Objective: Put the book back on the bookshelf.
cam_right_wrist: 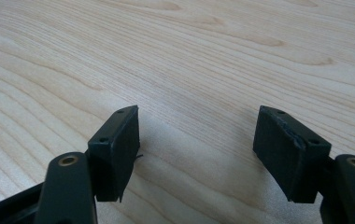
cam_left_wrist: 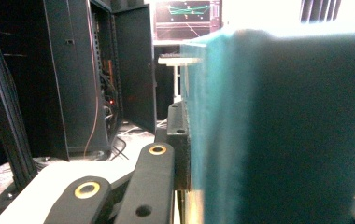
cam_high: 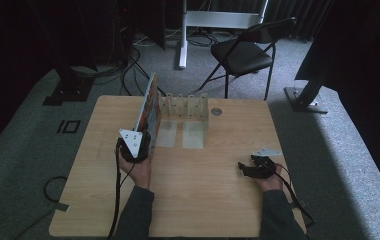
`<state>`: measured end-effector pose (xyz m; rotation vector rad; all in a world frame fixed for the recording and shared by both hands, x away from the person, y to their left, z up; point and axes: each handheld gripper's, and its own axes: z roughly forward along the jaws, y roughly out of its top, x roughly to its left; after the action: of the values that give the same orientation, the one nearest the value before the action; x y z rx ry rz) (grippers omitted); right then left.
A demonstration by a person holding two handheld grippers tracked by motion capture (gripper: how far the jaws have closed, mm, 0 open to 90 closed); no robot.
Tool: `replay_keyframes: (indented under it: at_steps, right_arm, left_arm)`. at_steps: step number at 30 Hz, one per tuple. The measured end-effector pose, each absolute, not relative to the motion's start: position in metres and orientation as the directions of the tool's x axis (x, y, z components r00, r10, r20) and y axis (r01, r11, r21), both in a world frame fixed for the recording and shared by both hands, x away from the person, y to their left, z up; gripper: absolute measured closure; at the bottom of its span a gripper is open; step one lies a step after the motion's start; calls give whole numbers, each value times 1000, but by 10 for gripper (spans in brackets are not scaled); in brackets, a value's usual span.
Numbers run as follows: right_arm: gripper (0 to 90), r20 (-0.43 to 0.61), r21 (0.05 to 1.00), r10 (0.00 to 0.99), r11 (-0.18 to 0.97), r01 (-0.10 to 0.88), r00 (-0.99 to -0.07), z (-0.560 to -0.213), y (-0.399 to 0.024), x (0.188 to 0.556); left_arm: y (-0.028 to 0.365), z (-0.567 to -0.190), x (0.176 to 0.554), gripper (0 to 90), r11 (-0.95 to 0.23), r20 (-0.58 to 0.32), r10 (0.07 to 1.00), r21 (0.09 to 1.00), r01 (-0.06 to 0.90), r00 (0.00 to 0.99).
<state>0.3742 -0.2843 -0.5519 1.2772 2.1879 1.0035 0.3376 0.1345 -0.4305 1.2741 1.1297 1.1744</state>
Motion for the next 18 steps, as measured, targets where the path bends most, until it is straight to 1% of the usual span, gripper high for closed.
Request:
replay_keyframes:
  at_steps: [18]
  right_arm:
    - [313, 4, 756, 869, 321, 571, -494, -552, -284, 374]
  left_arm:
    - [138, -432, 337, 805, -15, 15, 997, 1000, -2, 80]
